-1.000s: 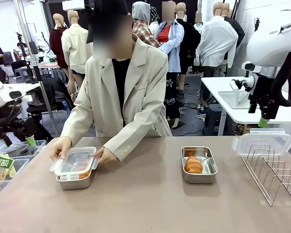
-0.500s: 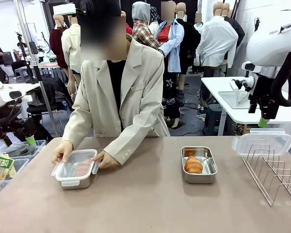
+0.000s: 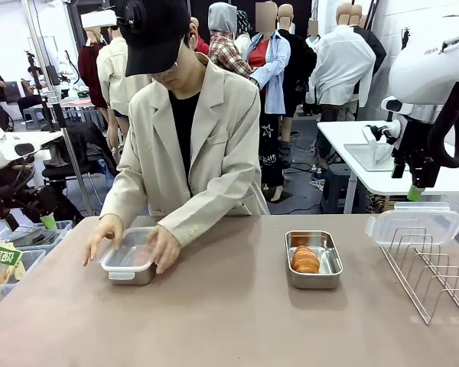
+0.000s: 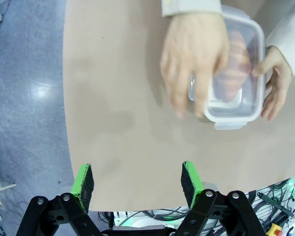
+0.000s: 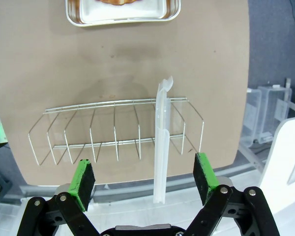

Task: Place the bread in airtight containers.
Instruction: Pick up one Airtight Container lid and hand it to the human.

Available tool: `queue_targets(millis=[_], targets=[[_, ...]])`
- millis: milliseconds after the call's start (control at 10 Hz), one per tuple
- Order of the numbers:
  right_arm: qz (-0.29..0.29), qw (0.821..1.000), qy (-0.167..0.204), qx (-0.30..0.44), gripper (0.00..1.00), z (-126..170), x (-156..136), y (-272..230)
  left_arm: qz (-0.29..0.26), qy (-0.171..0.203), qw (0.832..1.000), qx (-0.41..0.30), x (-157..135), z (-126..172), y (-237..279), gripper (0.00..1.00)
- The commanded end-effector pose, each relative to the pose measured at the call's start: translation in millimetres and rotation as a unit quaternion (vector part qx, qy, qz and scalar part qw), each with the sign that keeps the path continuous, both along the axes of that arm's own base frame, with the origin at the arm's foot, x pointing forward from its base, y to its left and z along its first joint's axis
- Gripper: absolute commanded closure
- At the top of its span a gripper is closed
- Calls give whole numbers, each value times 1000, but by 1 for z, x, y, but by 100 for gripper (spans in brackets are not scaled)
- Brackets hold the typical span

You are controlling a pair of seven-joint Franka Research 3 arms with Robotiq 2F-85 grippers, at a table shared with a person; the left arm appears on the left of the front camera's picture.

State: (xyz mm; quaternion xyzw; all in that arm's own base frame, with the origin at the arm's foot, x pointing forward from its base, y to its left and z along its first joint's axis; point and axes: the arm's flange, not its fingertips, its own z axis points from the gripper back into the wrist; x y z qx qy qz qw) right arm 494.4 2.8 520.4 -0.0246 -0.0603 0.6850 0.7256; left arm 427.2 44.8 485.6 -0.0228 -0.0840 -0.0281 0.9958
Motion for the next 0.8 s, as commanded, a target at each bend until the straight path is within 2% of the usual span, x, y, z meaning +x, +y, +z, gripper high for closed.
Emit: queue_targets(millis=[0, 700], targets=[[0, 1000, 3, 2, 0, 0, -1, 0, 6, -4, 1000, -1, 1, 1, 0, 8], [0, 1000, 3, 2, 0, 0, -1, 0, 6, -4, 1000, -1, 1, 1, 0, 8]])
